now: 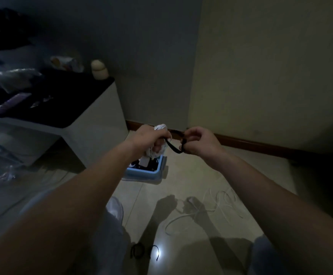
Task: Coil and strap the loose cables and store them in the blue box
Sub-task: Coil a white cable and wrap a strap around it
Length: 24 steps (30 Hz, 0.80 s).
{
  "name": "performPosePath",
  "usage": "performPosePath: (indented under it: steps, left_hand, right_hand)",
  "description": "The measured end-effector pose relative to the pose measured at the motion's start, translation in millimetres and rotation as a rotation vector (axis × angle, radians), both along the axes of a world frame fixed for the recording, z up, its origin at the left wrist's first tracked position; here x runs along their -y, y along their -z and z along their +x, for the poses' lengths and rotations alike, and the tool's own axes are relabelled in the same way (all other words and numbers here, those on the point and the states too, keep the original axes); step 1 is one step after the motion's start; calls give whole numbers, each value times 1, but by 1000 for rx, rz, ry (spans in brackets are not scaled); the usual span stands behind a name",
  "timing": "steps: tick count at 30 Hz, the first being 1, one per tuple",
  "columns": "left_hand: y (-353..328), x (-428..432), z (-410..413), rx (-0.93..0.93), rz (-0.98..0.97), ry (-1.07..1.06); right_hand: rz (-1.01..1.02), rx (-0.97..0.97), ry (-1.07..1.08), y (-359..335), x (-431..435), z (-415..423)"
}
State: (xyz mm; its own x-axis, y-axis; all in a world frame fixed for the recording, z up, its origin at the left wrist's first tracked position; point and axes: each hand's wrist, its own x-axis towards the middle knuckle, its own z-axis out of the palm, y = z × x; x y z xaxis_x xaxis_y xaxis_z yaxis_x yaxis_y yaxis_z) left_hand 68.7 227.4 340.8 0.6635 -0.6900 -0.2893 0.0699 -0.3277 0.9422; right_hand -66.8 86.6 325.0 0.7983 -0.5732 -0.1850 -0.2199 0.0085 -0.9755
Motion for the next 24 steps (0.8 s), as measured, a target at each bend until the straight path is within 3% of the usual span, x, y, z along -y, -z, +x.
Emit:
performPosePath:
  steps: [7,11,19,24]
  left_hand:
    - [-22,19,-11,-299,-189,-31]
    - [-16,33,-25,-348,-232,-80]
    - [4,65,-42,-300,-269,-128]
    - [3,70,-40,-396,-276,-119]
  right_hand:
    - [-53,-52,-89,-33,19,-17]
    - [-254,-106,-208,-39,17,-26]
    - [-557,-104,-142,-37,13,-11]
    - [-457,-61,-179,-31,33,-8]
